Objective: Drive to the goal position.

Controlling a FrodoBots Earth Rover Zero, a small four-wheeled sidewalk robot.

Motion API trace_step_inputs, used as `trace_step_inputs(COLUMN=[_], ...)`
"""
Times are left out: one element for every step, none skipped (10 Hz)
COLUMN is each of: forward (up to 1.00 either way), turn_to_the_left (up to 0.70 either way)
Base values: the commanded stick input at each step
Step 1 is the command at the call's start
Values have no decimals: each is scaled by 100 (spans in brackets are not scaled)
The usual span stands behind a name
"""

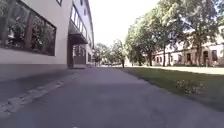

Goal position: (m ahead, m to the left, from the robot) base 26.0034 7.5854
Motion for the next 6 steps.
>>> trace_step_inputs(forward=[85,85,85,85,85,85], turn_to_the_left=[0,0,0,0,0,0])
